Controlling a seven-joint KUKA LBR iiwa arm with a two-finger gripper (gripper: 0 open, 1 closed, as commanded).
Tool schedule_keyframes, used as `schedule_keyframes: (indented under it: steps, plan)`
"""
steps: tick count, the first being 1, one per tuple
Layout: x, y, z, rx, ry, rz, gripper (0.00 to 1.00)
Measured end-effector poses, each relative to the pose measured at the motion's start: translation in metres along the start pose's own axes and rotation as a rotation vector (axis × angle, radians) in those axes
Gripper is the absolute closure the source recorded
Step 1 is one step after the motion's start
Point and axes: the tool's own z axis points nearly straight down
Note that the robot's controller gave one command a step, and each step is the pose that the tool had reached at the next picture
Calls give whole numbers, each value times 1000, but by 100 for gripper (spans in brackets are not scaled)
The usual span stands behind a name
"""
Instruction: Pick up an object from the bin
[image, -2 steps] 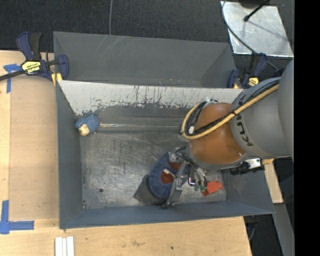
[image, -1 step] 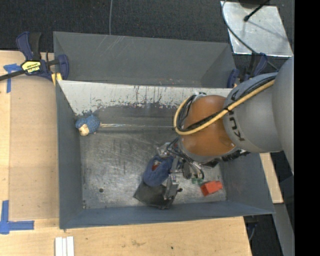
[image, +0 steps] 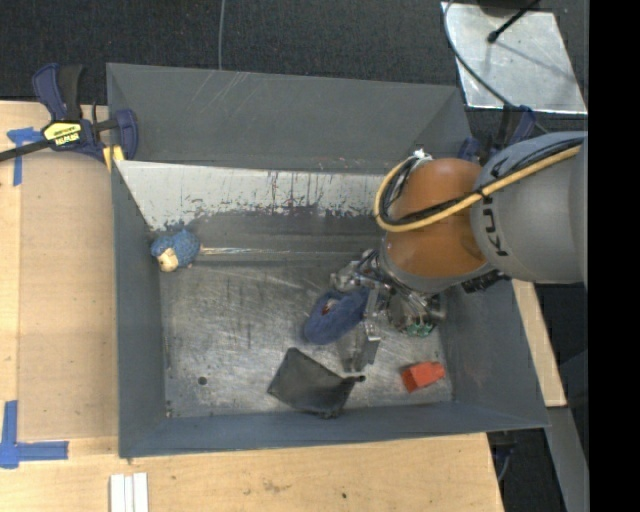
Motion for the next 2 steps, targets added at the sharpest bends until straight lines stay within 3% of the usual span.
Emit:
schedule_keyframes:
  steps: [1,2]
  plan:
    - [-6,2,-6,-1,-26,0,100]
    - [-6,-2,-160,1,-1,-81,100]
